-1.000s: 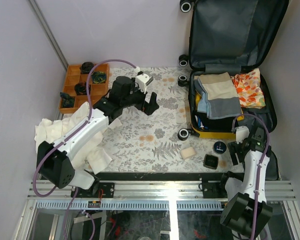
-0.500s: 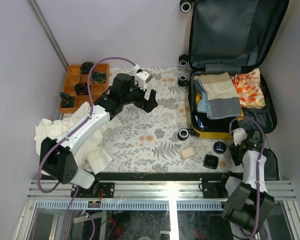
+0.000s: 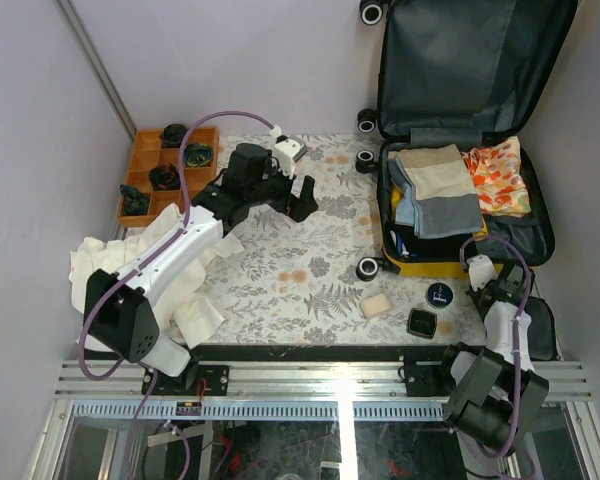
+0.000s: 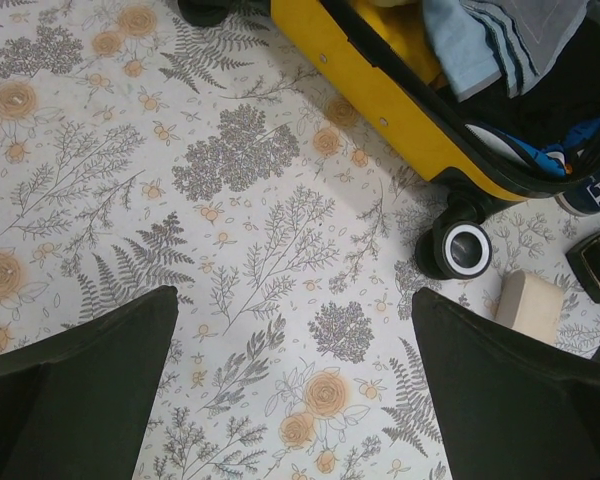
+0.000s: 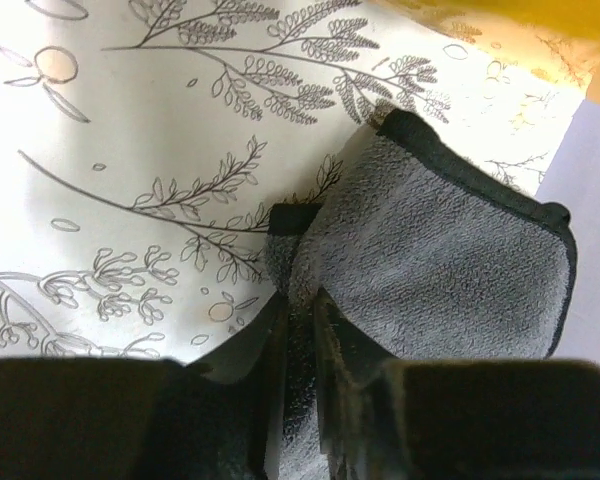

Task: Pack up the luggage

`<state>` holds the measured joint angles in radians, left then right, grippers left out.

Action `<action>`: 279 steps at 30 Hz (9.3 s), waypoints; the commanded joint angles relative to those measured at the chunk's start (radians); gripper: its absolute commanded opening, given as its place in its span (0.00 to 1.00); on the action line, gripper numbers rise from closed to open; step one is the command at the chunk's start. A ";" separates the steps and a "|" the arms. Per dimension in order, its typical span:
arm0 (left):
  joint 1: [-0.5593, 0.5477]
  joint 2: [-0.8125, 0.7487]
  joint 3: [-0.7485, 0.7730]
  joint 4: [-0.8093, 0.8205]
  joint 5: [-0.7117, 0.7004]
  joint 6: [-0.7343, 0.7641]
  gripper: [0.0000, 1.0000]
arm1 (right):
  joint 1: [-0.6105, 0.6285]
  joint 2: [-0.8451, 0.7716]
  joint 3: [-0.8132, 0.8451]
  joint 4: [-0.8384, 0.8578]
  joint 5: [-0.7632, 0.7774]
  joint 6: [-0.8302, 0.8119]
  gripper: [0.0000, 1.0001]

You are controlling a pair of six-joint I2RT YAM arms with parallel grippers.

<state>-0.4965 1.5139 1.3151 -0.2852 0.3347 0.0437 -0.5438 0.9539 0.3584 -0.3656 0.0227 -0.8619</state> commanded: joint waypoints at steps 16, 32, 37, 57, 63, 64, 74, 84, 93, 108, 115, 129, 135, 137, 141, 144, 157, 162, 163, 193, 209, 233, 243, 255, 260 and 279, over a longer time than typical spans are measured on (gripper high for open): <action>0.005 0.029 0.037 0.022 0.035 -0.034 1.00 | -0.014 -0.183 0.436 -0.555 -0.150 0.131 0.00; 0.019 0.079 0.142 -0.041 0.023 0.023 1.00 | -0.014 0.113 1.026 -0.436 0.136 0.911 0.00; 0.041 0.118 0.210 -0.087 0.030 0.045 1.00 | -0.014 0.115 0.999 -0.435 0.300 1.059 0.00; 0.101 0.271 0.400 -0.170 0.048 0.041 1.00 | 0.045 0.433 0.808 0.084 0.236 1.377 0.00; 0.111 0.329 0.474 -0.213 0.039 0.047 1.00 | 0.135 0.567 0.837 0.162 0.276 1.432 0.00; 0.110 0.336 0.485 -0.218 0.036 0.049 1.00 | 0.143 0.588 0.841 0.170 0.280 1.446 0.00; 0.117 0.376 0.534 -0.253 0.010 0.062 1.00 | 0.157 0.761 0.876 0.236 0.303 1.512 0.00; 0.121 0.352 0.471 -0.227 0.021 0.069 1.00 | 0.157 0.716 0.904 0.244 0.118 1.397 0.53; 0.119 0.166 0.174 -0.122 0.163 0.191 1.00 | 0.156 0.477 0.897 0.124 -0.267 1.018 0.99; 0.013 -0.078 -0.213 -0.026 0.155 0.211 1.00 | 0.361 0.301 0.846 -0.520 -0.915 0.069 0.98; 0.034 -0.126 -0.218 -0.067 0.112 0.255 1.00 | 0.615 0.295 0.722 -0.528 -0.852 -0.096 0.95; 0.132 -0.286 -0.264 -0.135 0.104 0.277 1.00 | 0.879 0.419 0.500 -0.438 -0.745 -0.502 0.93; 0.147 -0.271 -0.246 -0.139 0.095 0.309 1.00 | 0.932 0.493 0.463 -0.372 -0.681 -0.552 0.90; 0.148 -0.266 -0.247 -0.130 0.100 0.319 1.00 | 0.950 0.510 0.450 -0.352 -0.668 -0.552 0.89; 0.150 -0.258 -0.248 -0.120 0.123 0.325 1.00 | 0.970 0.522 0.426 -0.310 -0.642 -0.551 0.79; 0.150 -0.250 -0.247 -0.118 0.136 0.327 1.00 | 0.971 0.515 0.411 -0.294 -0.631 -0.543 0.65; 0.150 -0.229 -0.236 -0.081 0.136 0.315 1.00 | 0.978 0.332 0.585 -0.430 -0.687 -0.274 0.33; 0.150 -0.218 -0.222 -0.064 0.133 0.252 1.00 | 0.905 0.302 0.838 -0.516 -0.642 -0.026 0.31; 0.149 -0.210 -0.218 -0.056 0.128 0.233 1.00 | 0.846 0.318 0.888 -0.555 -0.667 -0.008 0.31; 0.150 -0.211 -0.215 -0.031 0.092 0.195 1.00 | 0.036 0.762 1.205 -0.685 -0.595 -0.052 0.80; 0.149 -0.238 -0.221 -0.040 0.105 0.180 1.00 | 0.484 0.305 0.978 -0.822 -0.645 -0.061 0.82; 0.151 -0.274 -0.258 -0.036 0.101 0.185 1.00 | 0.890 0.056 0.481 -0.740 -0.438 -0.201 0.81; 0.151 -0.248 -0.238 -0.033 0.105 0.183 1.00 | 0.891 0.030 0.275 -0.567 -0.278 -0.248 0.91; 0.151 -0.229 -0.228 -0.034 0.105 0.180 1.00 | 0.892 0.118 0.156 -0.364 -0.218 -0.201 0.95; 0.152 -0.218 -0.225 -0.031 0.105 0.180 1.00 | 0.892 0.150 0.126 -0.310 -0.221 -0.186 0.86; 0.151 -0.188 -0.223 -0.008 0.121 0.165 1.00 | 0.909 0.190 0.684 -0.570 -0.558 0.082 0.46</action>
<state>-0.3515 1.3136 1.0676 -0.3542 0.4385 0.2222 0.3550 1.1221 0.8799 -0.8913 -0.4335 -0.9234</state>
